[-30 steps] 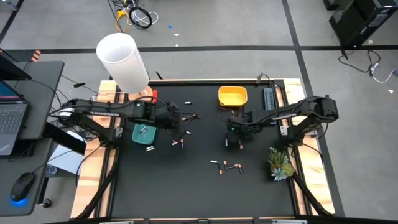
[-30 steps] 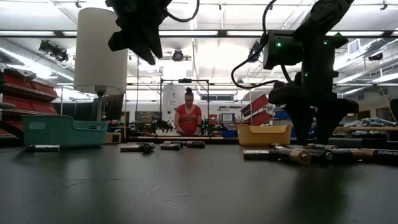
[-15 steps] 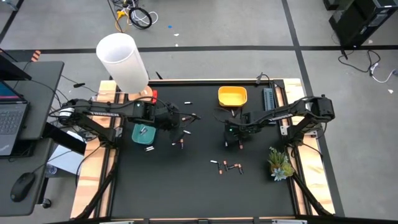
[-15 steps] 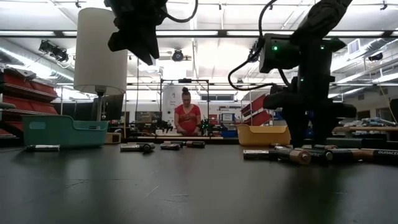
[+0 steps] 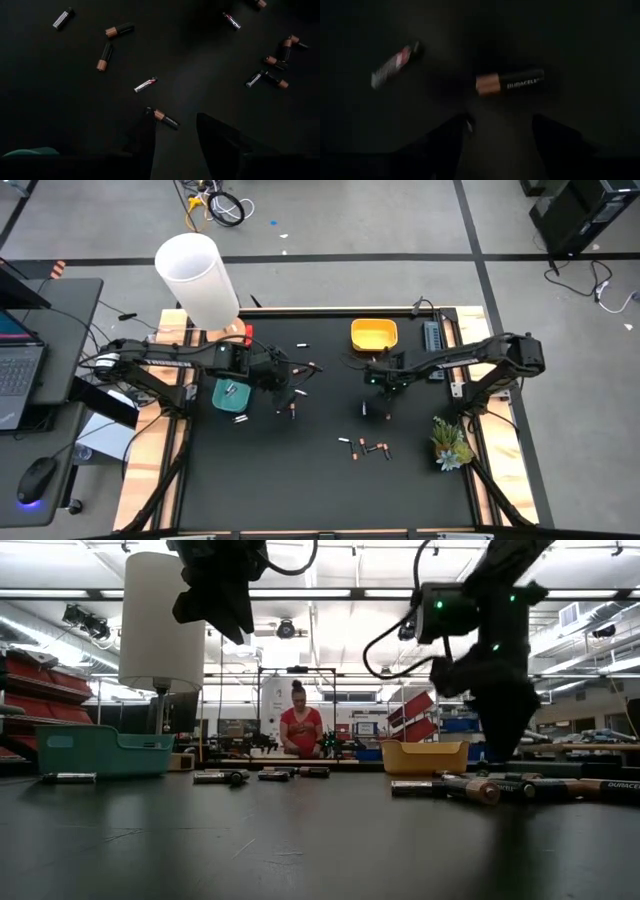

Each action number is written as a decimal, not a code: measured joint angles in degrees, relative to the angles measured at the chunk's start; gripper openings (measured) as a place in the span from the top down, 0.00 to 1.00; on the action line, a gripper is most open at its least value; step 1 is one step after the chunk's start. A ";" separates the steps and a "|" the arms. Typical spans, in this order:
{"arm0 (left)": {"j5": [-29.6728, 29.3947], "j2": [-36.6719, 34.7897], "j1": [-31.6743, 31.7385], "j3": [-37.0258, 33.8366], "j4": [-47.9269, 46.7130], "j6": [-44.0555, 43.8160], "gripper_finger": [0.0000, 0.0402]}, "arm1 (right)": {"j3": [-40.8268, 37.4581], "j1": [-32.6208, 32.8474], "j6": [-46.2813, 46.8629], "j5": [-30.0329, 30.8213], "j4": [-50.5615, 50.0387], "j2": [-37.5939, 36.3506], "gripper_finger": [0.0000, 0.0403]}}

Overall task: Sort batteries
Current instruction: Put the black battery into the yellow bin

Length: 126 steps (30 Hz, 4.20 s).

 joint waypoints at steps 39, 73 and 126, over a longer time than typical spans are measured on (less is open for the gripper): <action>-0.54 -0.03 1.57 -0.02 0.17 1.59 0.61 | -7.30 -0.52 -73.23 0.20 2.10 0.49 0.52; -0.50 -0.03 1.96 -0.02 0.84 -1.42 0.61 | -4.19 -0.08 -67.91 -3.63 2.76 0.71 0.89; -5.27 -0.03 0.96 -0.02 2.37 -2.82 0.61 | 24.17 -26.09 -58.20 13.73 4.23 3.88 0.57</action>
